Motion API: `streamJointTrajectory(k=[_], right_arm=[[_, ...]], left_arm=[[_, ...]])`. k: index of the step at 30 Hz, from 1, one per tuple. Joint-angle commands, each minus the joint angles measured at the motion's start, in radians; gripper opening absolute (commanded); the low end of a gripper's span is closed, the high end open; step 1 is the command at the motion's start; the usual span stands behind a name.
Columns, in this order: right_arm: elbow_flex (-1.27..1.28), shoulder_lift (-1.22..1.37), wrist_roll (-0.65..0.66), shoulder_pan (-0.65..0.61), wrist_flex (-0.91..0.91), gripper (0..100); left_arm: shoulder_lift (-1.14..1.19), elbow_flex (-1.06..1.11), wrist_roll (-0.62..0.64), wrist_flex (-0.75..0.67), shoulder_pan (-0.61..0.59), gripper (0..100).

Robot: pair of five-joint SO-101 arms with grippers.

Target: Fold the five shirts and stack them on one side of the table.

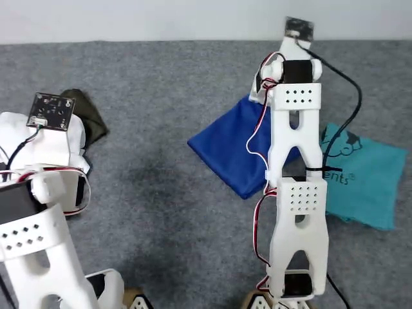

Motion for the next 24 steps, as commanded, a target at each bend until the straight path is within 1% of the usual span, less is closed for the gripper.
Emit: streamJointTrajectory(k=[1,6,8,11,14,18,24], right_arm=[[-0.018,-0.059,-0.078,-0.016,0.047,25.1],[0.187,-0.185,-0.195,-0.05,0.044,40.4],[0.281,-0.228,-0.242,-0.065,0.042,43.5],[0.382,-0.249,-0.288,-0.076,0.041,43.4],[0.427,-0.228,-0.339,-0.084,0.039,43.4],[0.428,-0.134,-0.379,-0.084,0.012,43.4],[0.428,0.041,-0.419,-0.081,-0.094,43.4]], left_arm=[[-0.023,-0.012,-0.014,-0.009,0.005,0],[-0.023,-0.012,-0.014,-0.009,0.005,0],[-0.021,-0.012,-0.014,-0.009,0.005,0],[-0.018,-0.012,-0.015,-0.009,0.005,0],[-0.018,-0.008,-0.057,-0.009,0.005,0],[-0.018,-0.008,-0.074,-0.009,0.005,0],[-0.021,-0.008,-0.074,-0.009,0.005,0]])
